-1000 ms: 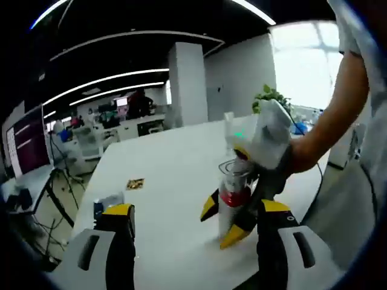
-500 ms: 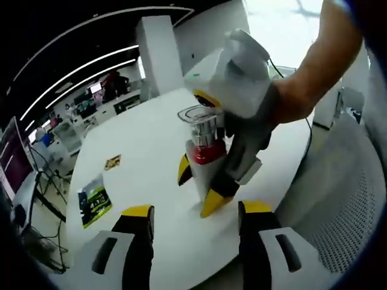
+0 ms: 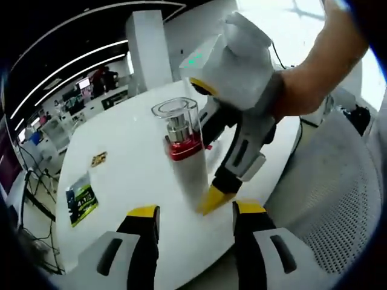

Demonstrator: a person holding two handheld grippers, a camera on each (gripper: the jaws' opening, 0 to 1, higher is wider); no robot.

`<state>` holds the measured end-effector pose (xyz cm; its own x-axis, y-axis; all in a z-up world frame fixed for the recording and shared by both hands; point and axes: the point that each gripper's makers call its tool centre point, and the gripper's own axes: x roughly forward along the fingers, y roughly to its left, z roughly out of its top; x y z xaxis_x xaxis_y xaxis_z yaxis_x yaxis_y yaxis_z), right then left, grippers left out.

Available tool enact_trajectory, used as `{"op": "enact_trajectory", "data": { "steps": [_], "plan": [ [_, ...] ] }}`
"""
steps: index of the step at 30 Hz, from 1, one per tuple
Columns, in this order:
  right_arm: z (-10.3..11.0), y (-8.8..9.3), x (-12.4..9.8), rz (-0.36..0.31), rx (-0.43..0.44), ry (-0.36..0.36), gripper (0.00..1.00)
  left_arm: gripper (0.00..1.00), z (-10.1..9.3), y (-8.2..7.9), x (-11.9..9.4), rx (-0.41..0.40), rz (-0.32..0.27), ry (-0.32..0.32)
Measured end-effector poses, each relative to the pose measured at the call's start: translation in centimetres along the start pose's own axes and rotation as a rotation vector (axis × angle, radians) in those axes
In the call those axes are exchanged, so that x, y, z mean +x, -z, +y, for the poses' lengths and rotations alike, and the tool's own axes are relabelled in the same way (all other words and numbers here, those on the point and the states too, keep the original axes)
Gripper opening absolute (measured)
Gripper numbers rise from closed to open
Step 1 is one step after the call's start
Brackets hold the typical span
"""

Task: Arrange the skincare products in the storage area until every visible bottle or jar stands upright without overlapping.

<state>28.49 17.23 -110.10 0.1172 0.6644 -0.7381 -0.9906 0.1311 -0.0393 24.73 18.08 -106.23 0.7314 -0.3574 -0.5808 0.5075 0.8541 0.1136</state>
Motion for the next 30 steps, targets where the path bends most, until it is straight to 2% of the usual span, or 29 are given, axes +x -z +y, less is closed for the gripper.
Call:
{"op": "enact_trajectory", "data": {
  "steps": [5,10,11,12,15,18,22,26,30],
  "plan": [
    [-0.1,-0.2,-1.5,-0.048,0.049,0.047,0.49,0.43,0.0,0.1,0.1,0.002,0.008,-0.001],
    [-0.4,-1.4,-3.2,-0.094,0.09,0.098,0.48,0.42,0.0,0.3,0.1,0.015,0.02,0.0],
    [-0.6,-1.7,-3.9,-0.119,0.154,0.124,0.48,0.42,0.0,0.3,0.1,0.016,0.019,-0.001],
    [-0.6,-1.9,-4.0,-0.131,0.174,0.129,0.49,0.42,0.1,0.2,0.1,0.019,0.018,-0.003],
    [-0.5,-2.9,-5.5,-0.204,0.316,0.18,0.5,0.41,0.2,0.3,0.0,0.029,0.021,-0.01],
    [0.0,-4.1,-5.9,-0.257,0.38,0.205,0.51,0.4,-0.1,0.8,0.2,0.042,0.05,-0.002],
    [0.0,-4.9,-5.6,-0.254,0.385,0.273,0.51,0.41,-0.4,1.4,0.5,0.075,0.084,0.004],
    [-0.1,-4.3,-4.9,-0.218,0.392,0.295,0.52,0.4,0.0,1.2,0.3,0.069,0.075,-0.01],
    [0.4,-3.1,-5.3,-0.199,0.409,0.294,0.52,0.37,0.2,1.2,0.3,0.063,0.077,-0.023]
  ]
}}
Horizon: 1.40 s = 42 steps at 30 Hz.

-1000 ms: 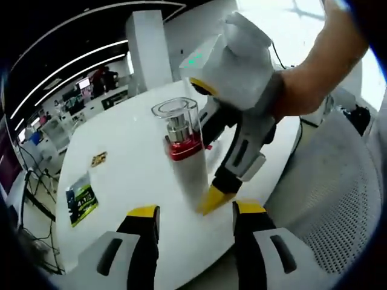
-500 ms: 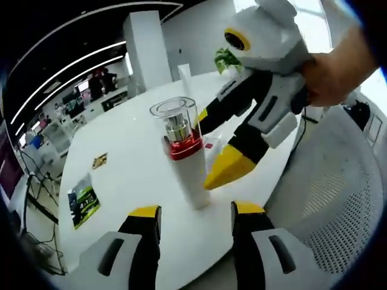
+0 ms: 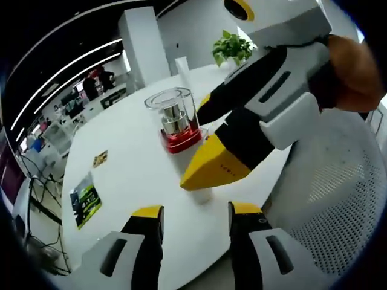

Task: Arrange the skincare products in the storage area until every visible bottle or jar stands upright without overlapping.

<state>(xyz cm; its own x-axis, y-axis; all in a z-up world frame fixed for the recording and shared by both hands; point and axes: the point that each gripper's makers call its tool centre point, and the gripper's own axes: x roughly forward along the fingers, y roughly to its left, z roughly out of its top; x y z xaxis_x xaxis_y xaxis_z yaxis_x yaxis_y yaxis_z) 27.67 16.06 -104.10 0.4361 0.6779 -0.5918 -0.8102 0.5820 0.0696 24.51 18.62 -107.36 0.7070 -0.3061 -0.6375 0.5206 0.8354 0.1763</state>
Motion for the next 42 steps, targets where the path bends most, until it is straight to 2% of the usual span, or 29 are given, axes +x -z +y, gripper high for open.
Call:
{"op": "enact_trajectory", "data": {
  "steps": [2,4,8,11,15,21,23,29,31,32,38,40,42],
  "plan": [
    [0.2,1.3,-0.5,0.018,0.036,-0.004,0.53,0.37,0.1,0.7,0.2,0.0,0.037,-0.006],
    [0.0,2.3,-1.2,0.027,0.029,0.024,0.54,0.36,0.1,0.8,0.2,0.0,0.044,-0.007],
    [0.6,4.0,-2.2,0.034,0.006,0.028,0.55,0.34,0.1,0.5,0.0,-0.001,0.028,-0.004],
    [1.1,5.1,-2.4,0.053,-0.017,0.033,0.55,0.35,0.0,0.8,0.1,0.009,0.045,-0.002],
    [1.3,4.2,-2.1,0.041,-0.062,0.035,0.54,0.34,0.0,0.8,-0.1,0.015,0.039,-0.002],
    [0.8,2.0,-1.5,-0.008,-0.016,0.053,0.53,0.28,-0.1,0.1,-0.4,0.047,0.007,-0.005],
    [0.7,1.4,-1.0,-0.021,0.007,0.052,0.54,0.28,-0.1,0.1,-0.3,0.051,0.011,-0.002],
    [0.6,0.1,0.4,-0.03,-0.017,0.046,0.53,0.3,0.0,0.7,-0.1,0.082,0.043,-0.006],
    [0.5,0.1,1.1,-0.018,-0.014,0.039,0.52,0.3,-0.1,0.8,-0.1,0.084,0.047,-0.005],
    [0.4,0.5,1.4,0.016,-0.024,0.042,0.51,0.29,0.1,0.8,-0.1,0.087,0.046,-0.011],
    [0.2,0.1,2.7,-0.015,0.083,0.053,0.51,0.28,-0.1,1.0,0.1,0.092,0.059,-0.005],
    [0.0,0.3,3.3,-0.004,0.098,0.066,0.51,0.27,-0.1,1.1,0.1,0.1,0.061,-0.007],
    [-0.6,0.4,3.2,0.006,0.087,0.106,0.47,0.29,0.2,1.0,0.0,0.116,0.06,-0.02]
  ]
}}
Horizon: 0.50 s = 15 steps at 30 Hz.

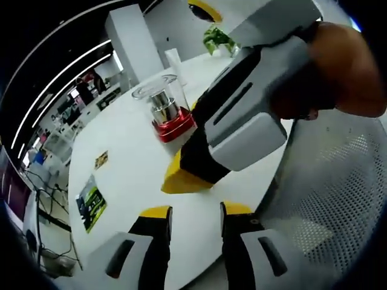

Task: Arrange the skincare products in the storage area until every visible bottle or jar stands upright without overlapping.

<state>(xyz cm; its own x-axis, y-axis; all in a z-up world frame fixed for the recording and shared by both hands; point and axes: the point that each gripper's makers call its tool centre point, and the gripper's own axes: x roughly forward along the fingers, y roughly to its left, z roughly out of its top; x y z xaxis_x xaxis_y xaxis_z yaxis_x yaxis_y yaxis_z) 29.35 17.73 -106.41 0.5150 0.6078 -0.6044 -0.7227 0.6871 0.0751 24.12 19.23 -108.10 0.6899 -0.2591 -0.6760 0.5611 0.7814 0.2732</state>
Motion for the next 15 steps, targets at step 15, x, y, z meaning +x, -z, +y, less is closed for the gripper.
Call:
{"op": "enact_trajectory", "data": {
  "steps": [15],
  "plan": [
    [-0.7,-0.2,0.6,-0.025,0.056,-0.024,0.42,0.28,0.8,0.4,0.0,0.001,0.024,-0.044]
  ]
}}
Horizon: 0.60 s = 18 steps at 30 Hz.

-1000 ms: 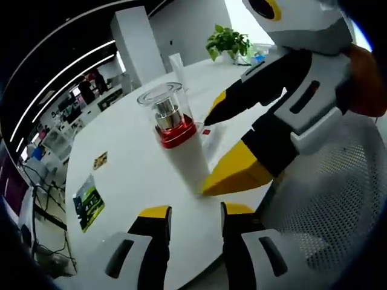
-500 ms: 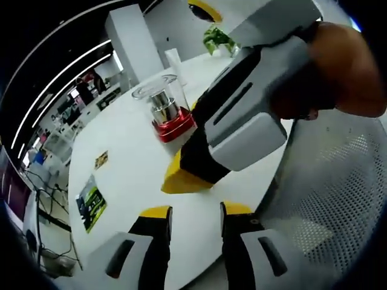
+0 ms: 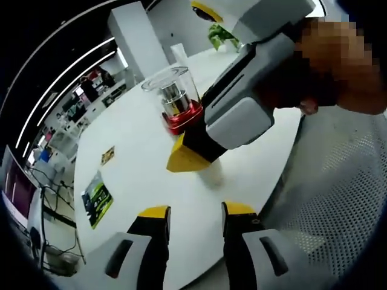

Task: Arrange the skincare products in the storage area until every visible bottle or jar stands upright without overlapping.

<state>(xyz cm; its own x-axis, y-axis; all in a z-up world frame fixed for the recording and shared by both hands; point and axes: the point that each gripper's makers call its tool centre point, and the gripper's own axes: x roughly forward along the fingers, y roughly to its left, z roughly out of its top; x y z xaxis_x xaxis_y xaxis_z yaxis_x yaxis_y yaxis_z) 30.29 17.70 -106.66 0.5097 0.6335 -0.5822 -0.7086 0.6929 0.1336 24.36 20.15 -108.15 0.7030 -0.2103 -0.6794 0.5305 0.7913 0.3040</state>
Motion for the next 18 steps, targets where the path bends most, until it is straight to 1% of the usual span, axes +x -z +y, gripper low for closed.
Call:
{"op": "enact_trajectory", "data": {
  "steps": [4,7,10,12,14,15,18],
  "plan": [
    [0.3,0.37,0.16,0.019,-0.006,-0.018,0.39,0.28,0.37,0.19,-0.05,-0.012,0.007,-0.015],
    [0.34,0.1,0.18,0.013,-0.019,-0.02,0.38,0.28,0.2,0.13,-0.02,-0.001,0.006,-0.009],
    [0.44,0.15,0.41,0.021,-0.03,-0.026,0.37,0.28,0.16,0.09,0.0,0.002,0.006,-0.009],
    [0.62,0.06,0.42,0.027,-0.074,-0.025,0.37,0.27,0.17,0.09,0.01,0.0,0.006,-0.009],
    [0.5,0.18,0.47,0.035,-0.11,-0.026,0.34,0.27,0.11,0.27,0.12,-0.007,0.016,-0.004],
    [0.47,0.17,0.51,0.035,-0.099,-0.024,0.34,0.27,0.09,0.31,0.13,-0.009,0.018,-0.003],
    [0.43,0.13,0.53,0.034,-0.102,-0.029,0.33,0.26,-0.04,0.16,0.07,-0.006,0.011,0.003]
  ]
}}
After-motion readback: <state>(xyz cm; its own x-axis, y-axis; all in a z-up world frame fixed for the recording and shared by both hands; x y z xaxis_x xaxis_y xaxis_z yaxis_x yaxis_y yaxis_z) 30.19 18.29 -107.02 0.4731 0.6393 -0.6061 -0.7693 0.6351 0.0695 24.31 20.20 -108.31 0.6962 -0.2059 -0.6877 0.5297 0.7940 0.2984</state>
